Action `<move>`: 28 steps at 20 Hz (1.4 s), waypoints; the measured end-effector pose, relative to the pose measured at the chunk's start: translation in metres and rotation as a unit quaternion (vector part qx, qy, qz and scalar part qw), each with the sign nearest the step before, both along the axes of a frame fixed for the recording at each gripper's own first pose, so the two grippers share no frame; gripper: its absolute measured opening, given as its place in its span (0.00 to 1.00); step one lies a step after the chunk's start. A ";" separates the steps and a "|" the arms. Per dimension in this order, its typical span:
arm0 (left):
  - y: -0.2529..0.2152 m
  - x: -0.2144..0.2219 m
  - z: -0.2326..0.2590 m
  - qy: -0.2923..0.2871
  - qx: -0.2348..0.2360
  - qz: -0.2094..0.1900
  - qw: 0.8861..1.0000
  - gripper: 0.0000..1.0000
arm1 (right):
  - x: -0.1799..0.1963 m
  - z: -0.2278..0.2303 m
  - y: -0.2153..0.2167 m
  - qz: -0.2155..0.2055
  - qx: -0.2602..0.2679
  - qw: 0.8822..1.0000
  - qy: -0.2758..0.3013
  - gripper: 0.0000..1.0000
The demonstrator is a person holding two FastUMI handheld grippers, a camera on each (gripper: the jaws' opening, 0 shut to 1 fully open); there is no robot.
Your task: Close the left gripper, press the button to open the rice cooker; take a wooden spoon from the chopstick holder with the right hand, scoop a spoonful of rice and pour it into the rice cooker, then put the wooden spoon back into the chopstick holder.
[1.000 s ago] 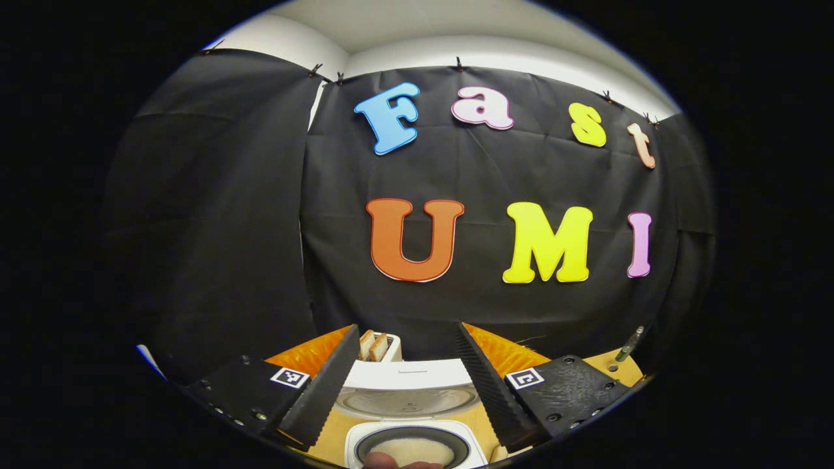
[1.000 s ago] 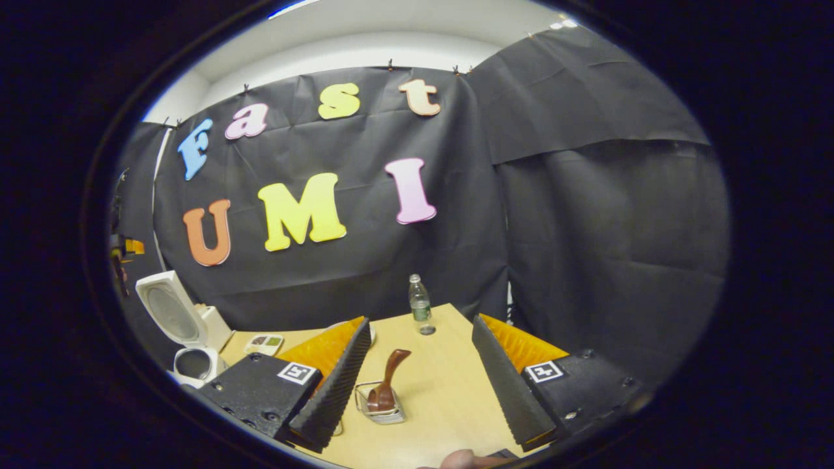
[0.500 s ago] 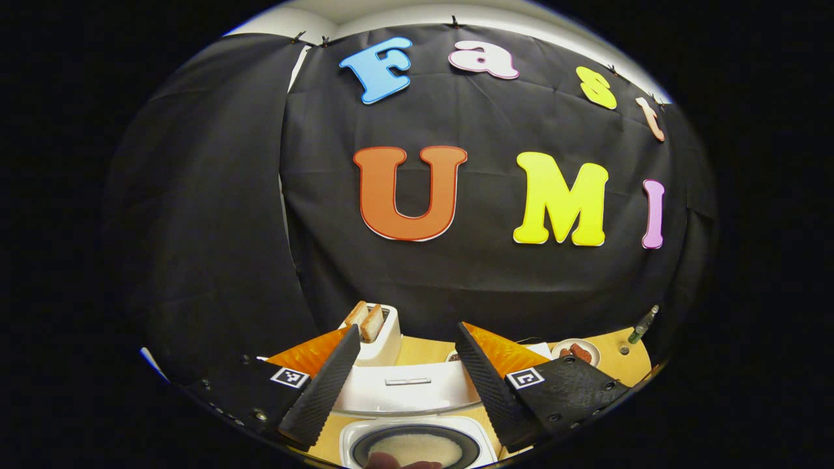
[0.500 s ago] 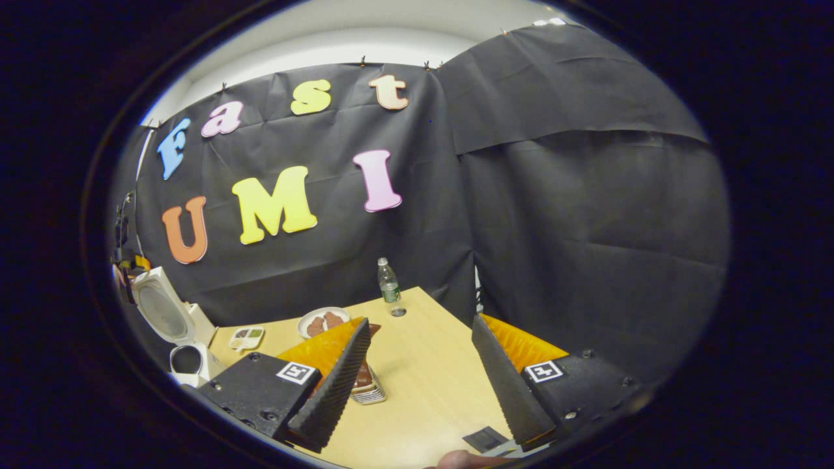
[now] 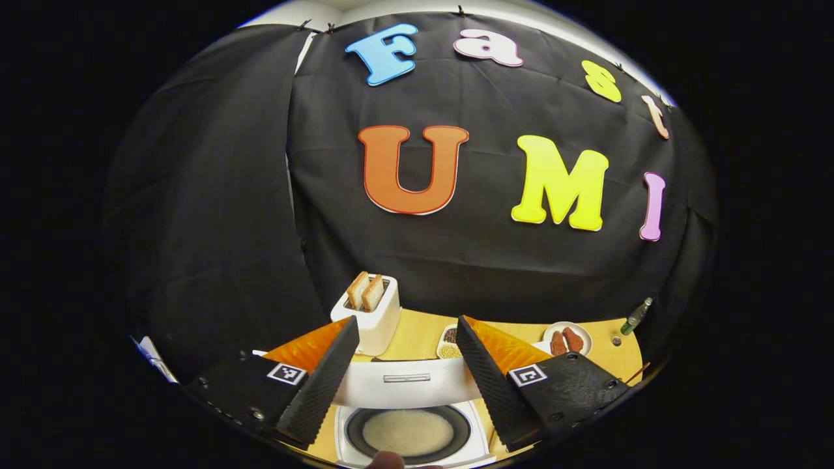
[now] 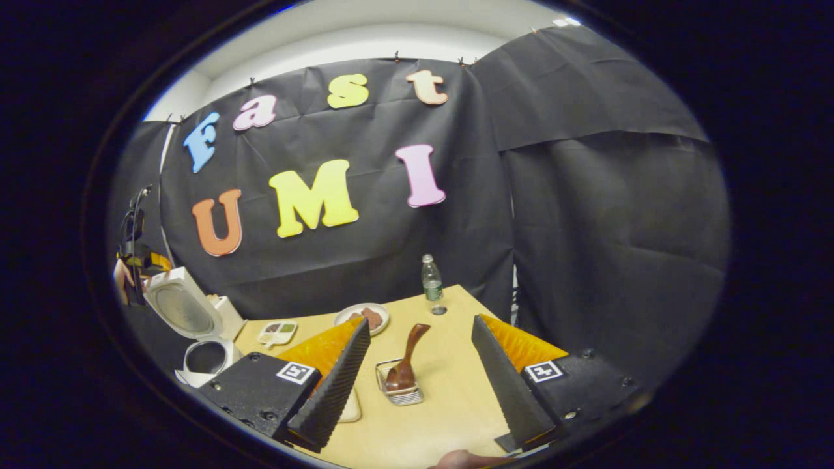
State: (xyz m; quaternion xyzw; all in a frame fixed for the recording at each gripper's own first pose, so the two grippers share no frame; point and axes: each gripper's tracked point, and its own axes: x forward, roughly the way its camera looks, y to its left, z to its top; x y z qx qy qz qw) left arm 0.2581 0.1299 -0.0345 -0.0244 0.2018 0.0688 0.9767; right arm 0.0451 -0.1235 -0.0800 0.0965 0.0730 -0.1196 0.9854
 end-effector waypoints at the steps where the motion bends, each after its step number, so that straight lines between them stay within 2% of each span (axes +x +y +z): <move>1: -0.006 -0.018 -0.008 0.006 -0.002 -0.003 1.000 0.97 | 0.004 0.001 0.008 0.013 0.000 1.000 -0.002 1.00; 5: -0.029 -0.080 -0.052 0.050 -0.034 -0.008 0.998 0.96 | 0.007 -0.004 0.051 0.060 0.003 0.998 0.004 1.00; 9: -0.038 -0.117 -0.099 0.073 -0.031 -0.006 0.997 0.96 | -0.003 -0.017 0.087 0.091 -0.004 0.996 0.016 1.00; 12: -0.042 -0.128 -0.122 0.078 -0.037 -0.003 0.996 0.97 | -0.011 -0.028 0.108 0.107 0.001 0.994 0.035 0.99; 18: -0.046 -0.157 -0.166 0.126 -0.059 -0.008 0.990 0.95 | -0.016 -0.023 0.131 0.120 -0.010 0.992 0.035 0.99; 19: -0.045 -0.157 -0.168 0.124 -0.058 -0.013 0.990 0.95 | -0.016 -0.023 0.136 0.122 -0.009 0.992 0.035 1.00; 20: -0.044 -0.157 -0.171 0.126 -0.055 -0.018 0.990 1.00 | -0.015 -0.024 0.142 0.125 -0.007 0.992 0.035 1.00; 21: -0.042 -0.157 -0.178 0.131 -0.048 -0.024 0.990 0.95 | -0.015 -0.025 0.149 0.129 -0.004 0.991 0.036 1.00; 24: -0.036 -0.160 -0.184 0.137 -0.021 -0.031 0.990 0.95 | -0.013 -0.028 0.174 0.146 0.002 0.989 0.038 1.00; 28: -0.035 -0.159 -0.188 0.134 -0.036 -0.017 0.990 0.96 | -0.019 -0.029 0.197 0.162 0.001 0.986 0.041 1.00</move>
